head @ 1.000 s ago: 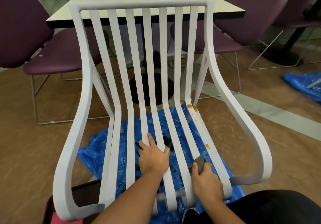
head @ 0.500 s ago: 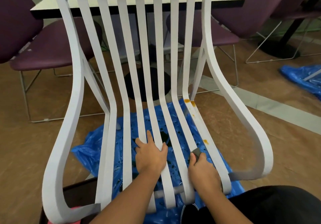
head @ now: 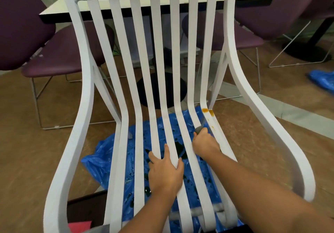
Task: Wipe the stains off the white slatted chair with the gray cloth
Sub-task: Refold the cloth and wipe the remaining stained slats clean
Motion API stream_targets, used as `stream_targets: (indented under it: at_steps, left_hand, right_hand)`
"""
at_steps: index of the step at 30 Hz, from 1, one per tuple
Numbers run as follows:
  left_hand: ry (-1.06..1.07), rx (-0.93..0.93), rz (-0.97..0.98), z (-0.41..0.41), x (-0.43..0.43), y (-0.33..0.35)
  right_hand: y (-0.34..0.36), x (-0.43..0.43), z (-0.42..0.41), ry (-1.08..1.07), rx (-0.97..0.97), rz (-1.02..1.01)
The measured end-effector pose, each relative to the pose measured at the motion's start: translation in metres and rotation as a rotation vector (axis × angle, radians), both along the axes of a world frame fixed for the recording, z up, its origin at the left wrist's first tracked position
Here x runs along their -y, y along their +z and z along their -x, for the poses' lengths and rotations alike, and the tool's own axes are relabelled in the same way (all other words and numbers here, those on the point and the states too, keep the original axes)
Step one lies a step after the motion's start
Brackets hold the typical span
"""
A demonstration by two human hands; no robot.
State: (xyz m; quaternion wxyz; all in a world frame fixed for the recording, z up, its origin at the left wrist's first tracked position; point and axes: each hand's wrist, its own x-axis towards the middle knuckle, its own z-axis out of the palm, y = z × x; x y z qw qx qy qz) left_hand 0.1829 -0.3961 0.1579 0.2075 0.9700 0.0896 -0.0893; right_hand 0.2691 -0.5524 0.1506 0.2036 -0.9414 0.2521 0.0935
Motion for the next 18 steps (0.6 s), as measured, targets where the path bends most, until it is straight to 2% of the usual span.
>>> stream_targets:
  at_steps: [8, 11, 14, 18]
  left_hand:
    - [-0.008, -0.004, -0.026, -0.001, 0.001, -0.001]
    - [-0.003, 0.003, -0.037, -0.001, 0.003, -0.002]
    - [-0.004, -0.006, -0.060, -0.002, 0.004, -0.002]
    - [-0.008, -0.015, -0.069, -0.002, 0.004, -0.001]
  right_hand:
    - [0.013, -0.001, -0.095, -0.001, -0.103, -0.123]
    - [0.013, -0.003, -0.116, 0.067, -0.211, -0.045]
    - [0.007, -0.006, -0.121, -0.005, -0.164, -0.035]
    - [-0.001, -0.003, -0.104, 0.010, -0.133, -0.012]
